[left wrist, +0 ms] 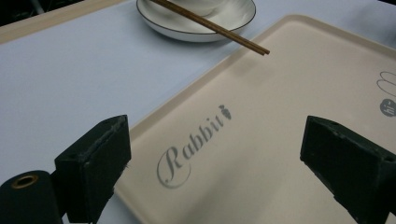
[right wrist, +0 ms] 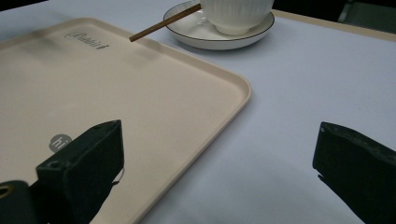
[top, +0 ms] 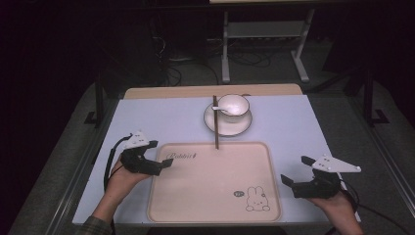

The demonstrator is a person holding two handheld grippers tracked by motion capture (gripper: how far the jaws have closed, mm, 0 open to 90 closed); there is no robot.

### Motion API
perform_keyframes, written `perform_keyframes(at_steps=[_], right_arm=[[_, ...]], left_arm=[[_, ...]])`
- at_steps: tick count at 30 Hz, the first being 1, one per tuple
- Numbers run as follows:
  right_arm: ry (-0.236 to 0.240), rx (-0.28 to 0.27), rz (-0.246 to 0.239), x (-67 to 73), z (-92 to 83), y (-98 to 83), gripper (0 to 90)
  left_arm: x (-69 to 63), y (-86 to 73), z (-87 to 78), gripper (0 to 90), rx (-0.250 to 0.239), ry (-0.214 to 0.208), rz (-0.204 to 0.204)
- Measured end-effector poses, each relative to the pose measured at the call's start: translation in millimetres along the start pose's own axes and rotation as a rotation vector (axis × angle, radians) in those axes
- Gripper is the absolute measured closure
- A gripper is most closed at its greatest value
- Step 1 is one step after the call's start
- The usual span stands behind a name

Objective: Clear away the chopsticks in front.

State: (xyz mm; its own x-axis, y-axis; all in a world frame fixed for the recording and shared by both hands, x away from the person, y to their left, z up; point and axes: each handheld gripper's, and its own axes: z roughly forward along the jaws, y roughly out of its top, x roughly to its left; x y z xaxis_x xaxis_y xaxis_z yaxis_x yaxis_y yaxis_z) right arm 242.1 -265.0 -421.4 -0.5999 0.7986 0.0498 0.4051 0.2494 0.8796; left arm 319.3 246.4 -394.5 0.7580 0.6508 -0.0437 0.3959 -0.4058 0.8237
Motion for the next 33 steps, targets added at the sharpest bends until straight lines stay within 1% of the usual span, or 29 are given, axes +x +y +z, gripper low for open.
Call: perform_keyframes(at_steps=[5,10,11,15,16,21,23,24,27,28,29,33], right_arm=[[0.004,-0.005,-0.002,0.6,-0.7,0.0,1.4],[0.008,-0.007,-0.003,0.9,-0.9,-0.1,1.3],[0.008,-0.007,-0.003,0.9,-0.9,-0.1,1.3],[0.007,-0.007,-0.003,0.8,-0.5,0.2,1.4],[0.007,-0.007,-0.003,0.7,-0.3,0.1,1.4],[0.005,-0.009,0.003,0.0,-0.3,-0.3,1.4],[0.007,-0.007,0.004,-0.3,-0.7,-0.9,1.4],[0.007,-0.007,0.004,-0.3,-0.7,-0.9,1.4],[0.008,-0.006,0.005,-0.7,-1.2,-1.6,1.4],[0.008,-0.007,0.008,-1.2,-1.3,-1.7,1.4],[0.008,-0.007,0.008,-1.2,-1.3,-1.7,1.4],[0.008,-0.007,0.006,-1.4,-0.9,-1.5,1.4]], left_arm=[[-1.6,16.7,16.7,7.9,-0.003,-0.012,0.018],[-1.3,29.7,30.4,7.9,-0.006,-0.023,0.019],[-1.3,29.7,30.4,7.9,-0.006,-0.023,0.019],[-1.9,41.3,45.1,8.0,-0.001,-0.032,0.019],[-1.6,44.1,48.1,8.0,0.001,-0.033,0.025],[-0.9,57.0,60.5,8.1,-0.005,-0.040,0.028],[0.1,64.6,68.4,8.2,-0.006,-0.039,0.032],[0.1,64.6,68.4,8.3,-0.006,-0.039,0.032],[0.7,72.5,79.0,8.4,-0.001,-0.037,0.039],[1.3,76.2,86.1,8.4,0.002,-0.039,0.040],[1.3,76.2,86.1,8.4,0.002,-0.039,0.040],[2.2,85.2,103.0,8.8,0.026,-0.040,0.042]])
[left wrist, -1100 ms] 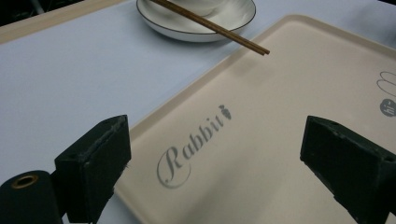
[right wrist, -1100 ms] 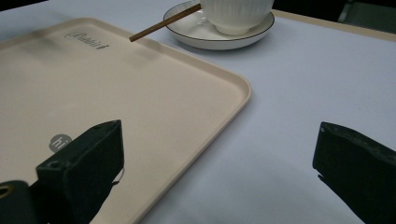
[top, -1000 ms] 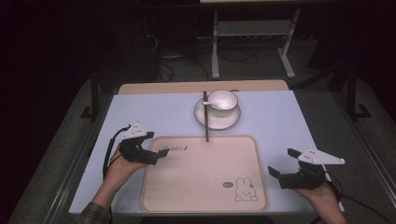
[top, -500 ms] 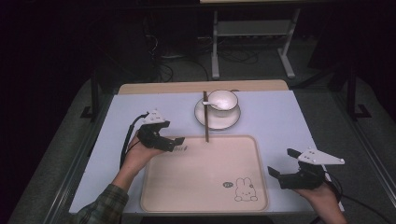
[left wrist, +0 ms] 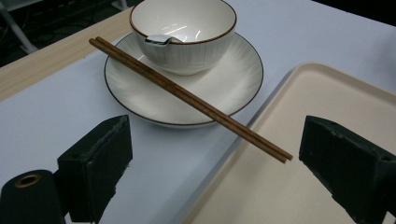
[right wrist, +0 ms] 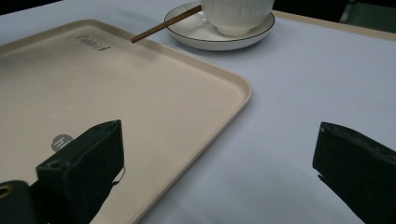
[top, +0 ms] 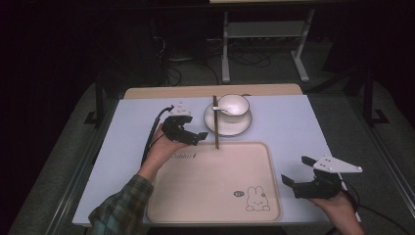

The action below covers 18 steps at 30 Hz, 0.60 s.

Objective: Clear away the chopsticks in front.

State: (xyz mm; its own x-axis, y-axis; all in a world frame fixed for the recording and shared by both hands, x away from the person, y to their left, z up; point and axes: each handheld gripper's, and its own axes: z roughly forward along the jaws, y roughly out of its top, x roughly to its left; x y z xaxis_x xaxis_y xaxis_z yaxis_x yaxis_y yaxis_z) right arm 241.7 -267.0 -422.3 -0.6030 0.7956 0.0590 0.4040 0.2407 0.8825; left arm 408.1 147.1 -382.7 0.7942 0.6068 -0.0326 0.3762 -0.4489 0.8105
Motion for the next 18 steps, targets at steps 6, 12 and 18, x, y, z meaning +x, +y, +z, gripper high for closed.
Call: perform_keyframes(at_steps=[6,12,18], right_arm=[[0.004,0.000,0.004,-0.1,-0.3,-0.5,1.4],[0.006,-0.003,0.011,-0.6,-1.3,-1.4,1.4],[0.006,-0.007,0.013,-1.5,-2.2,-1.7,1.4]], left_arm=[[4.0,10.9,20.0,13.5,0.027,0.008,-0.010],[11.9,22.1,43.1,15.2,0.063,0.017,-0.033],[16.2,27.6,59.1,20.4,0.103,0.019,-0.051]])
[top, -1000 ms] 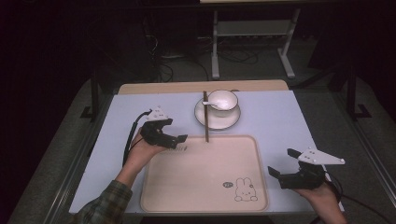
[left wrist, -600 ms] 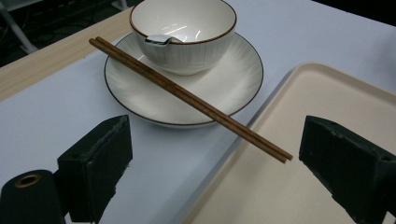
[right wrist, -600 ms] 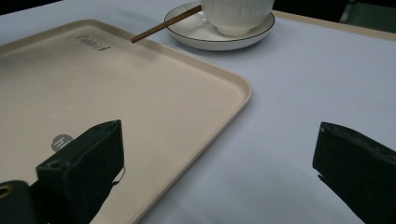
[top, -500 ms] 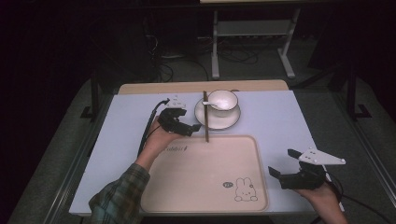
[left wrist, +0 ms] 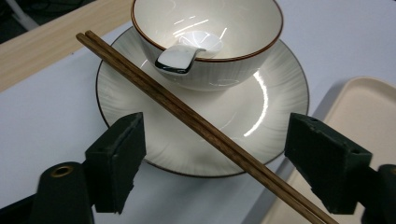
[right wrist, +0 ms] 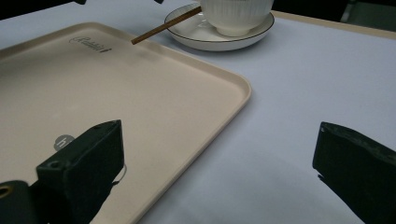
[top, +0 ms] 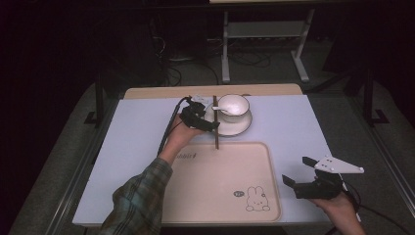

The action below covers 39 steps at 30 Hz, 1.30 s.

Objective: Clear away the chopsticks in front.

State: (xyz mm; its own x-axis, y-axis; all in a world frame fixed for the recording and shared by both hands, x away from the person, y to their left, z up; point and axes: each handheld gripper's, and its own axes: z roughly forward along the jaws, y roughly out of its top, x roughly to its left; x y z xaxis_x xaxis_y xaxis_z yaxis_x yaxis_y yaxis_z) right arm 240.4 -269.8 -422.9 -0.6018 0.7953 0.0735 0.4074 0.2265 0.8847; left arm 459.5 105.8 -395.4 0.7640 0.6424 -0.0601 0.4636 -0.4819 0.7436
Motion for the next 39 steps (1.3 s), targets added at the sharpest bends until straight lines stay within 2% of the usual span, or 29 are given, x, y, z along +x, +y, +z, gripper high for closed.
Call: perform_keyframes(at_steps=[2,6,7,13,14,16,20,28,33,39], right_arm=[[0.000,-0.001,0.002,-0.2,-0.3,0.0,1.4],[0.002,-0.002,0.003,-0.3,-0.3,0.1,1.4],[0.003,-0.003,0.003,-0.4,0.0,0.3,1.4],[0.006,-0.004,-0.003,0.1,0.3,0.5,1.4],[0.007,-0.004,-0.003,0.1,0.2,0.4,1.4],[0.008,-0.005,-0.001,0.2,-0.3,0.2,1.5],[0.007,-0.010,0.000,-0.3,-1.1,-0.2,1.5],[0.008,-0.015,0.006,-0.4,-1.9,0.0,1.6],[0.009,-0.019,0.012,-0.9,-2.6,-0.1,1.7],[0.008,-0.022,0.015,-1.7,-2.9,-0.3,1.7]], left_arm=[[1.5,2.5,10.4,22.1,0.036,0.006,-0.009],[2.0,4.9,20.9,25.5,0.055,0.001,-0.025],[1.3,6.3,26.1,28.8,0.065,0.001,-0.028],[0.4,9.7,37.4,35.1,0.105,0.013,-0.028],[0.3,10.4,39.8,38.7,0.124,0.022,-0.023],[0.9,10.3,42.3,40.2,0.141,0.029,-0.013],[2.8,9.4,45.1,44.2,0.155,0.033,-0.018],[7.0,8.8,45.9,49.9,0.153,0.033,-0.027],[12.9,7.9,47.7,53.1,0.162,0.063,-0.018],[20.2,5.5,50.5,57.2,0.162,0.071,-0.023]])
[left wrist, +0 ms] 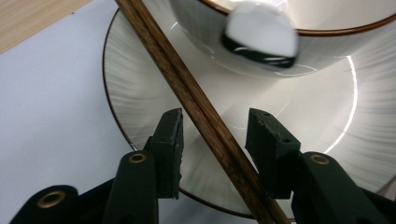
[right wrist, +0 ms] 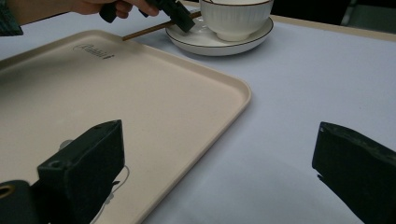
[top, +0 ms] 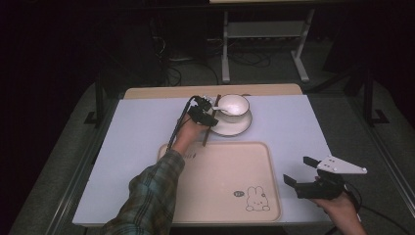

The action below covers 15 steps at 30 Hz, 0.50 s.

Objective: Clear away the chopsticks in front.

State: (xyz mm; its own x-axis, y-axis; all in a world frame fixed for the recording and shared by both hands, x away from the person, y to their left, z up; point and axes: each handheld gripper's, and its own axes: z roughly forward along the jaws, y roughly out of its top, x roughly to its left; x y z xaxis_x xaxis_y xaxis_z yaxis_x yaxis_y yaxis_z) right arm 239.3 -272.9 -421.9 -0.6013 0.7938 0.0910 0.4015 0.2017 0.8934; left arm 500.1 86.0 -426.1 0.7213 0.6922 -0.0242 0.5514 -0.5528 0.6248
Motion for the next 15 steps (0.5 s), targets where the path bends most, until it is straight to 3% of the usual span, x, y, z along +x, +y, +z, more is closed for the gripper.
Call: perform_keyframes(at_steps=[11,15], right_arm=[[0.000,-0.002,0.005,-0.5,-1.1,-0.3,1.7],[-0.001,-0.004,0.009,-1.4,-1.6,-0.8,1.7]], left_arm=[[4.1,14.0,1.1,66.2,-0.025,0.033,0.034],[7.0,21.1,4.1,68.9,-0.013,0.058,0.053]])
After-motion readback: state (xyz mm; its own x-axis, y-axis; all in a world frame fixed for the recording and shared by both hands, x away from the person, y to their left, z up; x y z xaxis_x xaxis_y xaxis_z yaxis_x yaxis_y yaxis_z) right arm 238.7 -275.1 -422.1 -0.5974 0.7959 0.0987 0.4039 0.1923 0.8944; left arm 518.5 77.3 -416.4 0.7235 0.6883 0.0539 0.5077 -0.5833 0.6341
